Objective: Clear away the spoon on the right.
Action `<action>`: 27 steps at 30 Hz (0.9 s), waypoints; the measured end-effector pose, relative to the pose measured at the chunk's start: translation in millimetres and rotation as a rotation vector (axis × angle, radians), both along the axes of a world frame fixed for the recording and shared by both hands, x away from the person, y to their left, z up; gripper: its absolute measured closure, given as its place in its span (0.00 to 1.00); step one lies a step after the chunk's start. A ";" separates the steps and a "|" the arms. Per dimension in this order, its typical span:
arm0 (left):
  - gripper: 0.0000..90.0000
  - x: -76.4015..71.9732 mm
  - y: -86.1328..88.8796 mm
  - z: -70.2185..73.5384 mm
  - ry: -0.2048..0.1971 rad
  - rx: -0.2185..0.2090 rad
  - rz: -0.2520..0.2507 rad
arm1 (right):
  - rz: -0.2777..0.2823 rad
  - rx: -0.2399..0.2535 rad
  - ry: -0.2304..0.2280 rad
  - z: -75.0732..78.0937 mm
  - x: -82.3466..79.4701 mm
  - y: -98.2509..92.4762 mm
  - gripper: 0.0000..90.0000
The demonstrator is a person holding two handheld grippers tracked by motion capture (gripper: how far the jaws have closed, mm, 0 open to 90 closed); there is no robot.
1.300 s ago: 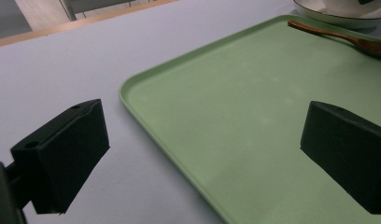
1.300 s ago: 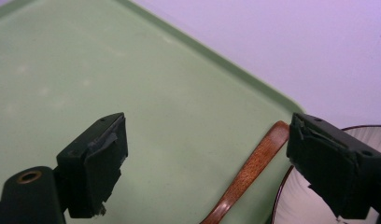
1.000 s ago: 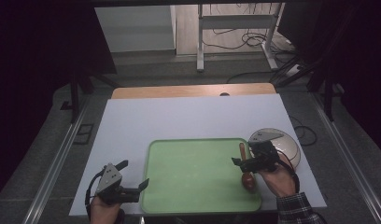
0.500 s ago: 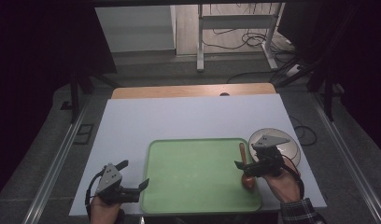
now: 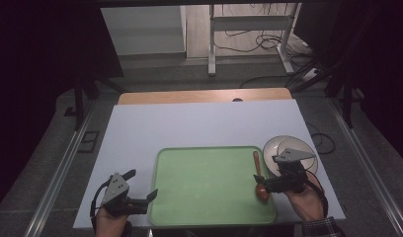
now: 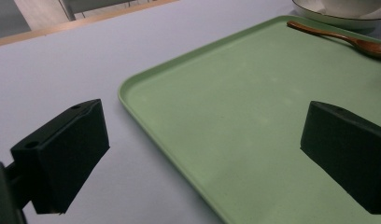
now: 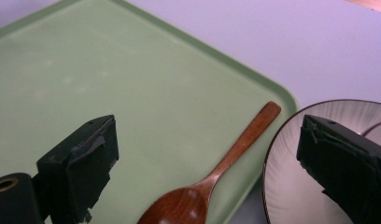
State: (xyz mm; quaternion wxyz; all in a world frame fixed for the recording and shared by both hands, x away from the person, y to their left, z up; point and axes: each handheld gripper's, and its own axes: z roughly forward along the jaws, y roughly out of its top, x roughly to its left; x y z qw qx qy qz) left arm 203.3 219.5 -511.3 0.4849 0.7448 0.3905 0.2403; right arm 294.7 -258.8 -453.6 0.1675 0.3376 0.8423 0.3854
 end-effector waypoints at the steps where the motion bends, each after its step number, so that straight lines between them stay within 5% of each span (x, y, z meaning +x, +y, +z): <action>1: 0.01 0.0 0.0 0.0 0.000 -0.001 0.000 | -0.001 0.004 -0.002 -0.3 -1.2 -0.9 0.05; 27: 0.01 0.1 0.3 -0.3 0.000 0.002 0.002 | -0.061 0.016 -0.043 3.8 -27.7 -30.2 0.01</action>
